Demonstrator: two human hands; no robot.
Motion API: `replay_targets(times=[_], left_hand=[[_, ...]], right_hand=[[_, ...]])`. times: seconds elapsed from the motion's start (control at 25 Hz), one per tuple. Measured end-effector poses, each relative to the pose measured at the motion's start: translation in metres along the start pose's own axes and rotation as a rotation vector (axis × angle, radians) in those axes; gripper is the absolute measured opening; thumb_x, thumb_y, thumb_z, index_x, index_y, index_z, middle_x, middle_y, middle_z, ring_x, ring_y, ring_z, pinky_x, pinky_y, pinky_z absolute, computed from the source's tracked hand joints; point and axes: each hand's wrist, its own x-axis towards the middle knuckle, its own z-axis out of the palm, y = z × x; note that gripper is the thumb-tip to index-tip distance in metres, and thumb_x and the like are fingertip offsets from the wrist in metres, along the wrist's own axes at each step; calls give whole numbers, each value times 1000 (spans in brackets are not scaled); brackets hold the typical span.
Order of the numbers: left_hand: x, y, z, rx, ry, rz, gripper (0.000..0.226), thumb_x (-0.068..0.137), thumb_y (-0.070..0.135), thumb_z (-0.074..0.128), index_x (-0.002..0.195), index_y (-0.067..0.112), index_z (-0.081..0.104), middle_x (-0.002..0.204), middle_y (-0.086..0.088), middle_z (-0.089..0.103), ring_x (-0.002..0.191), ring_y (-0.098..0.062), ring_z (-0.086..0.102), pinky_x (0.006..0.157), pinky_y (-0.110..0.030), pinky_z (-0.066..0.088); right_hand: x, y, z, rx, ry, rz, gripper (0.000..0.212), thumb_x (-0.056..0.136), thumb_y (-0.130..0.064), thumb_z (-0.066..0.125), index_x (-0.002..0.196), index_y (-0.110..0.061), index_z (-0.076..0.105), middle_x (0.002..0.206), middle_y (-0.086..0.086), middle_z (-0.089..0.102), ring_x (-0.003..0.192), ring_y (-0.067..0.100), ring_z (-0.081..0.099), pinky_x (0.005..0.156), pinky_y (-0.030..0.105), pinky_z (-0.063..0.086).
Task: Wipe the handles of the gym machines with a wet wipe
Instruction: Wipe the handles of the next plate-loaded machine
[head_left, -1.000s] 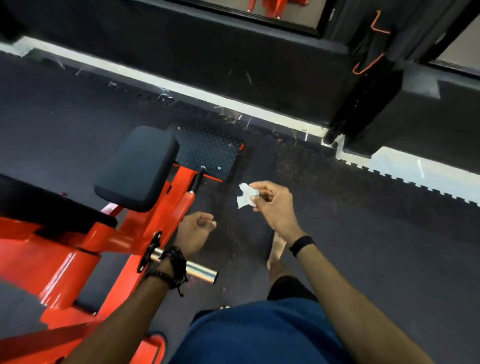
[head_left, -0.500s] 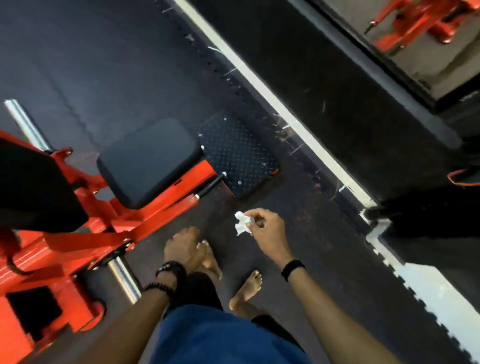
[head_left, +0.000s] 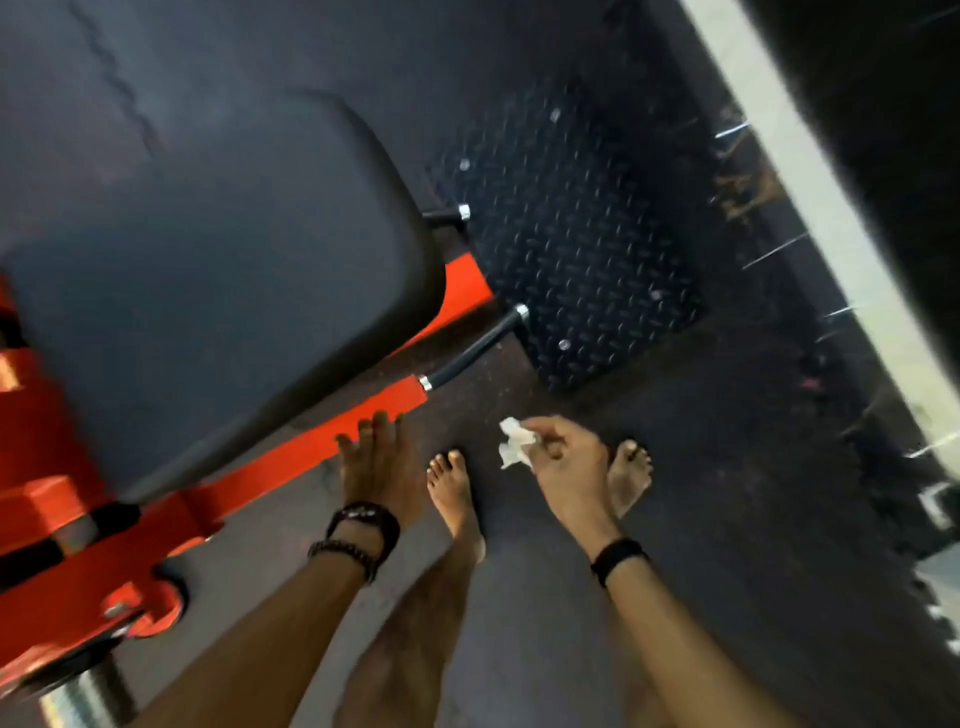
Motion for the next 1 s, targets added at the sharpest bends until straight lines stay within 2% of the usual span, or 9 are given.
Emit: replay_targets(times=[0.08,0.16,0.28,0.4,0.48,0.56,0.72,0.84,1.0], left_hand=[[50,2,45,46,-4,-80,94,54,45,86,132,5,52,126,-25,53,112,-43,53,96,-62,40],[90,4,79,76,-4,-115,101,62,55,79,141,5,40,135,-24,47,120,-44,48,100,-61,35],[132,-1,113,148,47,-147,91,61,57,80,128,5,47,120,-20,54,104,-42,58,91,-54,46],[146,1,133,161,195,-175,61,66,45,78,106,8,51,98,-15,58,84,-36,62,76,-44,50],[147,3,134,173,279,-187,49,71,41,74,101,9,51,92,-14,58,78,-34,61,73,-42,49],[146,2,135,178,261,-178,53,70,42,75,102,8,51,93,-14,58,80,-34,61,75,-43,49],[147,2,135,186,233,-186,58,68,44,76,104,8,48,95,-14,57,81,-34,61,77,-43,47],[149,1,135,139,226,-185,58,70,44,77,105,7,50,96,-14,56,83,-35,61,79,-45,46],[149,3,134,90,175,-206,67,70,51,77,111,5,51,101,-17,57,89,-37,61,83,-48,47]], right_hand=[[55,32,40,-14,-24,-85,25,81,5,66,94,-15,75,93,2,72,78,6,62,76,22,54],[102,62,77,-35,-24,-171,24,81,6,65,96,-9,75,93,7,70,79,13,63,75,23,53],[146,91,121,-31,-54,-202,24,83,4,66,103,-8,73,96,10,64,79,14,62,73,7,47],[171,106,150,-13,-54,-233,23,85,1,69,107,-5,71,97,10,59,79,9,56,70,-1,41],[177,110,162,11,-12,-298,23,84,2,69,106,-3,71,96,9,56,80,8,54,71,-1,41],[178,113,172,51,5,-379,22,85,3,67,107,0,70,98,10,56,82,8,55,75,5,47],[167,110,185,22,-137,-504,21,89,-1,64,109,0,68,98,16,56,83,20,60,76,24,55],[179,101,179,-78,-228,-508,16,89,-2,65,105,-1,67,93,8,49,75,15,52,65,17,47],[256,100,140,-261,138,-274,12,91,-13,62,100,-6,68,102,11,58,83,15,54,67,15,39]])
